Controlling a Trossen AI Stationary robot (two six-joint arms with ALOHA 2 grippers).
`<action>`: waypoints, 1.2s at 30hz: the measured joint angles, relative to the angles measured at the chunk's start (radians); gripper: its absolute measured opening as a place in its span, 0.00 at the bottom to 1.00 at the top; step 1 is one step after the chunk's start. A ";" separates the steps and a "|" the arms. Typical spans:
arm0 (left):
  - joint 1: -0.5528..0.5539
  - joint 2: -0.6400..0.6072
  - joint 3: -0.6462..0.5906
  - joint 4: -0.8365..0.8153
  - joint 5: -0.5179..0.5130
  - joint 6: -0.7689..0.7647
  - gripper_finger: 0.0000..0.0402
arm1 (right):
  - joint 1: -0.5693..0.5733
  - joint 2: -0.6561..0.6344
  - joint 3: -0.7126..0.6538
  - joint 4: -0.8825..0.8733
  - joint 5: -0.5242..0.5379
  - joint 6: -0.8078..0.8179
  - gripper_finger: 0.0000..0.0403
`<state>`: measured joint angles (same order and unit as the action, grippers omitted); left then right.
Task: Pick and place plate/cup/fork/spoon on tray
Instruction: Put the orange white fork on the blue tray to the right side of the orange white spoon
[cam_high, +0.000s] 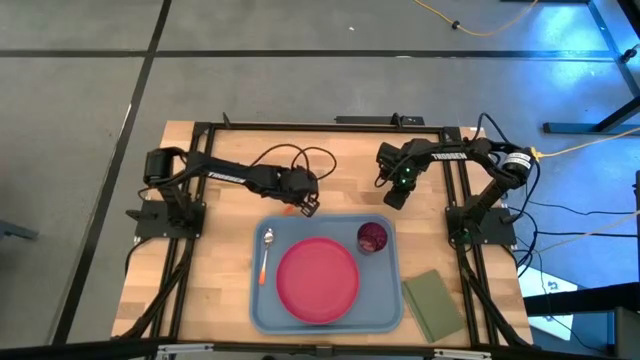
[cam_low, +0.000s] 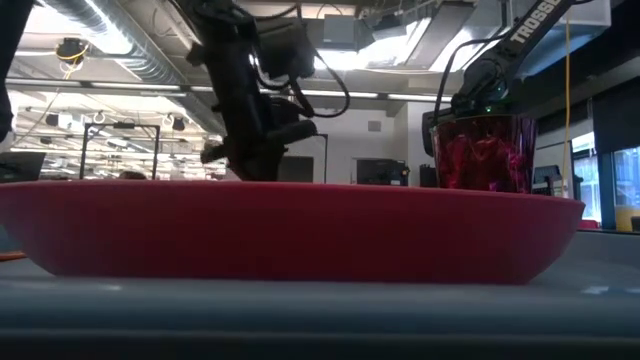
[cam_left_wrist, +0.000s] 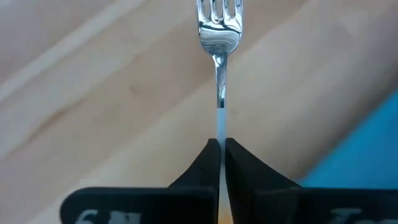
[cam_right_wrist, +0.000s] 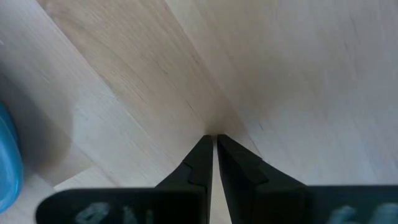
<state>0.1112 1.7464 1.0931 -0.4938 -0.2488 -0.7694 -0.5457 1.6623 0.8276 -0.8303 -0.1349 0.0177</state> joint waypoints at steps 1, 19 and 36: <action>-0.013 -0.003 0.000 -0.007 -0.004 -0.012 0.00 | 0.000 0.000 0.000 0.000 0.000 0.000 0.08; -0.329 -0.018 0.002 -0.182 -0.081 -0.486 0.00 | 0.000 0.000 0.000 0.000 0.001 -0.002 0.08; -0.600 -0.009 0.003 -0.304 -0.178 -1.061 0.00 | 0.000 0.000 0.000 0.000 0.000 -0.002 0.08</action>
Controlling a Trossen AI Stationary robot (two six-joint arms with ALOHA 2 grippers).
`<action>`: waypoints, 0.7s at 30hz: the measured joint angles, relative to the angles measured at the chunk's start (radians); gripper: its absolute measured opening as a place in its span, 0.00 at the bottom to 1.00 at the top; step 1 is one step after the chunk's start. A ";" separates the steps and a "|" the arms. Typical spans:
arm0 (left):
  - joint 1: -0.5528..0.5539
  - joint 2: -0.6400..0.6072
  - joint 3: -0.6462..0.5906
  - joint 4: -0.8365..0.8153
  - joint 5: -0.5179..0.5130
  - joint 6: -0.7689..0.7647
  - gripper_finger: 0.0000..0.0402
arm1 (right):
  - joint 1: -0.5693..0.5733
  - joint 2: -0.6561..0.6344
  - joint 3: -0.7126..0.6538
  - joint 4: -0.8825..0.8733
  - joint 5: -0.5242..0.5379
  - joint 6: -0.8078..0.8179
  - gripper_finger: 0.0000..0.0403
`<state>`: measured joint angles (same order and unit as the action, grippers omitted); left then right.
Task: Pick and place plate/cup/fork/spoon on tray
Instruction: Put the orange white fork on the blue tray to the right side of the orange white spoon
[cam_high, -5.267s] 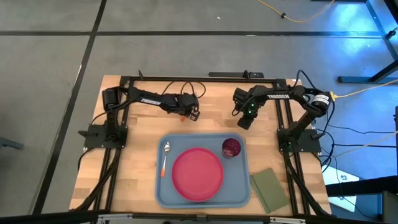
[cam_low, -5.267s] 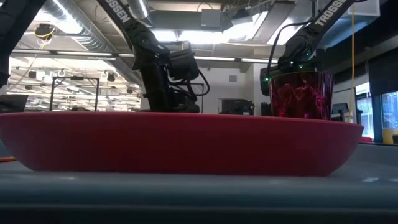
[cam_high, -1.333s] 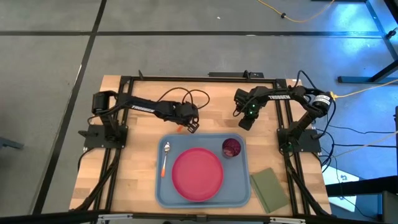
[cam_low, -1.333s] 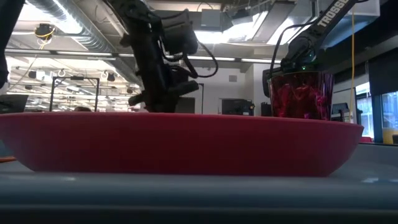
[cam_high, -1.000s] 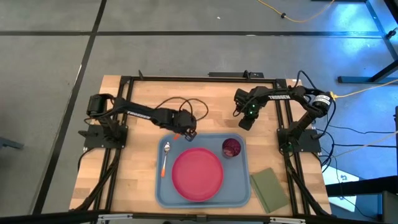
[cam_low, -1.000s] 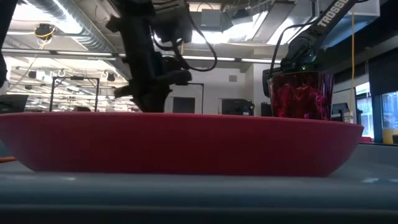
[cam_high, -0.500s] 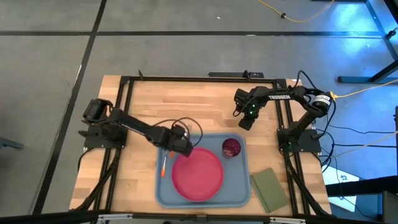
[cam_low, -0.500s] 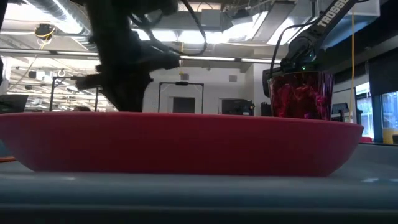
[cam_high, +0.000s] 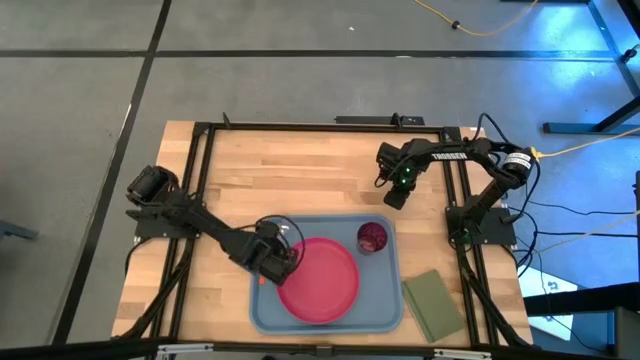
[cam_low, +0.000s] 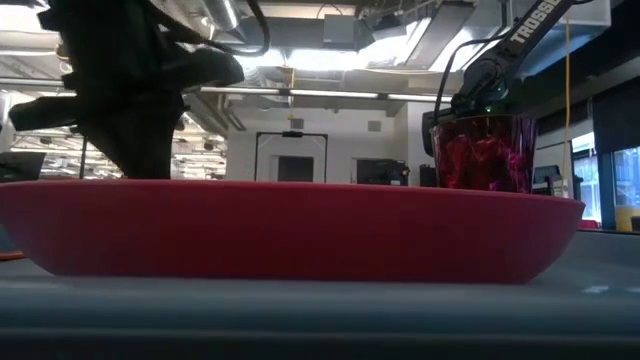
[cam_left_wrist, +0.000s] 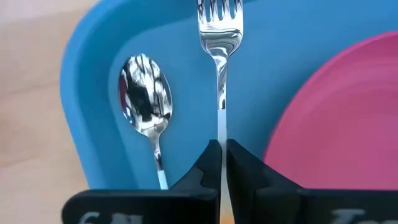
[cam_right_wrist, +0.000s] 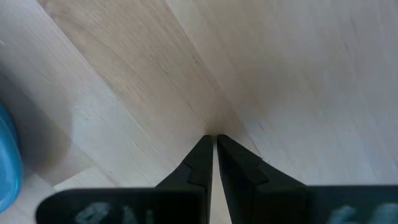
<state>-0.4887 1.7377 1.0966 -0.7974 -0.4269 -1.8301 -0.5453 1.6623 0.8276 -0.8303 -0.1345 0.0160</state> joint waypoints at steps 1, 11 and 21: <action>-0.006 0.009 0.000 -0.001 -0.001 -0.016 0.00 | 0.000 0.000 0.000 0.000 0.000 0.000 0.08; -0.042 0.084 0.000 0.018 0.053 -0.131 0.01 | 0.000 0.000 0.000 0.000 -0.001 0.000 0.08; -0.049 0.084 0.000 0.033 0.117 -0.203 0.01 | 0.000 0.000 0.000 0.000 0.000 -0.002 0.08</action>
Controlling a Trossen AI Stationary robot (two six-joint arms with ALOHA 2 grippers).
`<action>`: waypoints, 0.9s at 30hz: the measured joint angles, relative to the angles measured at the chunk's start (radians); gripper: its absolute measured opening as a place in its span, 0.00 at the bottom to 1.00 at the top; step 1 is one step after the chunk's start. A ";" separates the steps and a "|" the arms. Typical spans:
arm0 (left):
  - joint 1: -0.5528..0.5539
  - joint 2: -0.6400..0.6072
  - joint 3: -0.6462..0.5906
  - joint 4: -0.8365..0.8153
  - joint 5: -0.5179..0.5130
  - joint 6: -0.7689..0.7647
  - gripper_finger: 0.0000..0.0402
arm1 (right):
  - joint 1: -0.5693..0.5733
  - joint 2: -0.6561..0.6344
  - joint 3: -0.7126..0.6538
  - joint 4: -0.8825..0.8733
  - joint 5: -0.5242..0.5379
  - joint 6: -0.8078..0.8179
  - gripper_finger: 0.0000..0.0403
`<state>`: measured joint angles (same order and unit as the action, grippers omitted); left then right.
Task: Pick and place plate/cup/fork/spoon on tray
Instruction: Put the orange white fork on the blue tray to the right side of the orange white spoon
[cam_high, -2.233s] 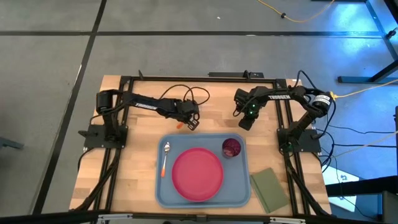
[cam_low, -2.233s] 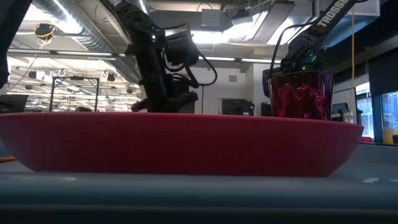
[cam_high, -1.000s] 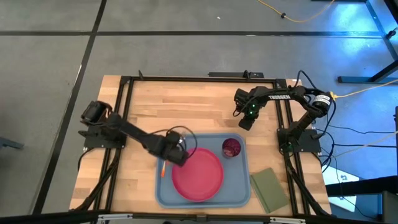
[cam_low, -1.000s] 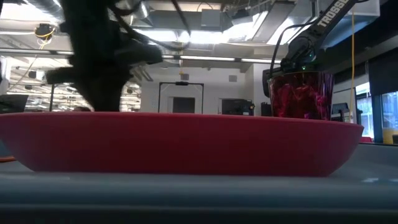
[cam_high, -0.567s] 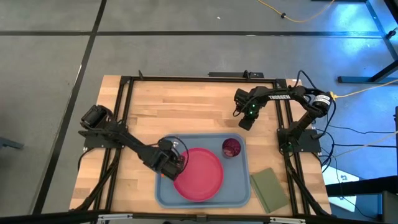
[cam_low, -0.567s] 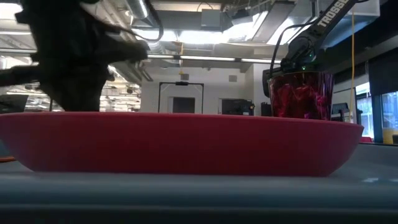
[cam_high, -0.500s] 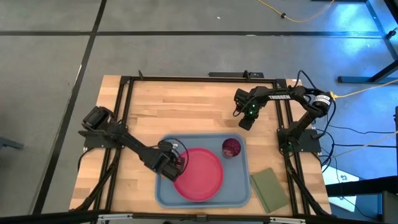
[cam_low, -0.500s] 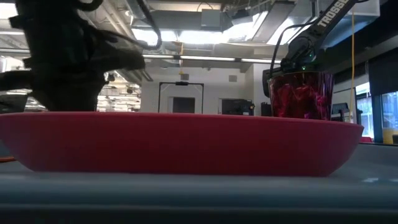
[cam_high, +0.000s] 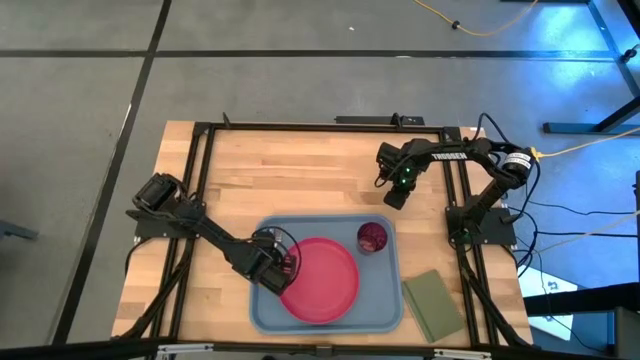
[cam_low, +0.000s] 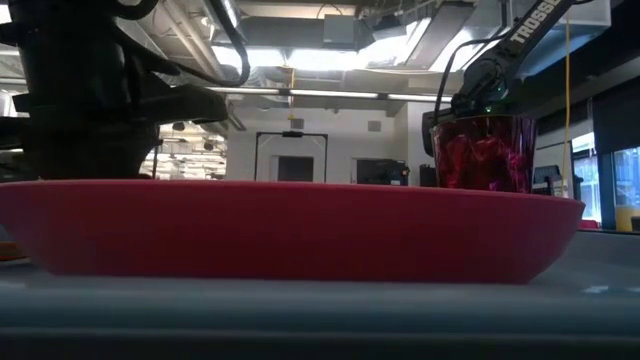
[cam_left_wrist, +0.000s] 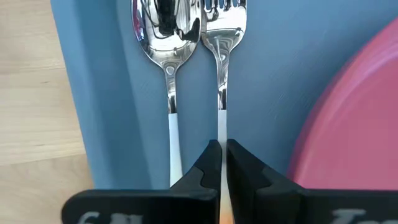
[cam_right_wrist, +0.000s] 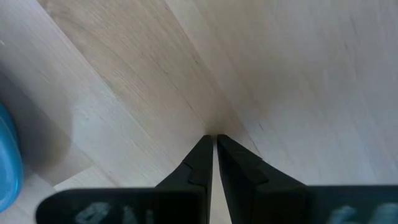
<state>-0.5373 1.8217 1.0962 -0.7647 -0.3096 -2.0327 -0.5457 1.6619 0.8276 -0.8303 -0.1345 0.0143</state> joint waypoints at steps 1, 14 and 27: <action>0.000 0.000 0.000 0.000 0.000 0.000 0.01 | 0.000 0.000 0.000 0.000 0.000 0.000 0.08; 0.000 0.000 0.000 0.000 -0.014 0.000 0.08 | 0.000 0.000 0.000 0.000 0.000 0.000 0.08; 0.003 0.000 0.000 0.003 -0.039 0.000 0.13 | 0.000 0.000 0.000 0.000 0.000 -0.001 0.08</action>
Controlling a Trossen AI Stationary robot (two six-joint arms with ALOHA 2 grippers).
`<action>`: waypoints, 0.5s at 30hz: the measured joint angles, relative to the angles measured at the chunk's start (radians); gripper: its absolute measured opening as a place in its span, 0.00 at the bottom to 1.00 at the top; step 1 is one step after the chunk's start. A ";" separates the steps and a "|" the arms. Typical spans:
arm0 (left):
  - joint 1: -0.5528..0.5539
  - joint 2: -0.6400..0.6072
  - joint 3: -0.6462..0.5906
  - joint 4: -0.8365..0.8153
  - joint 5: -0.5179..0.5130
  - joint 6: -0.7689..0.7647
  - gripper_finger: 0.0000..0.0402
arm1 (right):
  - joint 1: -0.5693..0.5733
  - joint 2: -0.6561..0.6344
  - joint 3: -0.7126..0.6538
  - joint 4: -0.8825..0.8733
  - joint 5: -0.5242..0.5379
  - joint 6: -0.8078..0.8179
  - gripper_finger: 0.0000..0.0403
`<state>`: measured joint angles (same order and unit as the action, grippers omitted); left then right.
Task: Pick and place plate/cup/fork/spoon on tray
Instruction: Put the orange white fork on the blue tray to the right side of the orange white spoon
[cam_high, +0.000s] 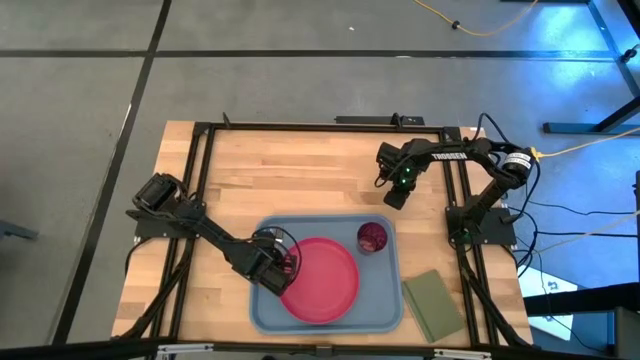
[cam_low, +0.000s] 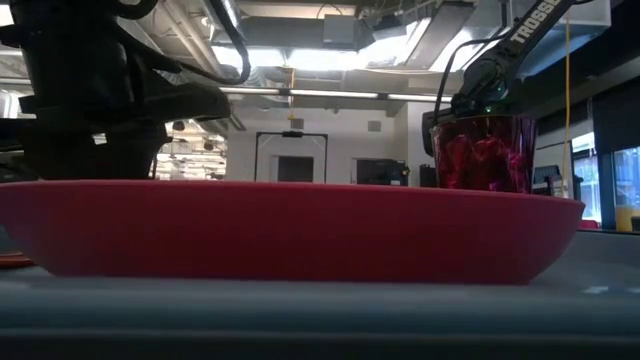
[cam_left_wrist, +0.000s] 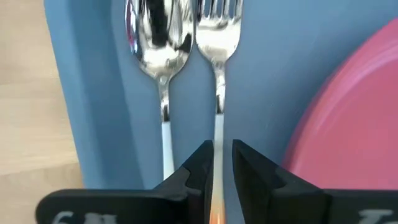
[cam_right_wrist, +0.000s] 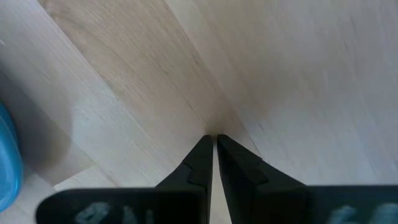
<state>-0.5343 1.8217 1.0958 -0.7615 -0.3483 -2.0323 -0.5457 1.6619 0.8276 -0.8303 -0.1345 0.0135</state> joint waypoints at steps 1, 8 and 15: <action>0.000 0.000 0.000 0.001 -0.014 0.000 0.13 | 0.000 0.000 0.000 0.000 0.000 0.000 0.08; 0.016 0.000 0.000 0.007 -0.017 0.030 0.14 | 0.000 0.000 0.000 0.000 0.000 0.000 0.08; 0.045 -0.023 -0.001 0.012 -0.011 0.083 0.14 | 0.000 0.000 0.000 0.000 0.000 0.000 0.08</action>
<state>-0.4891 1.7985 1.0950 -0.7494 -0.3588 -1.9496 -0.5456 1.6619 0.8279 -0.8303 -0.1345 0.0135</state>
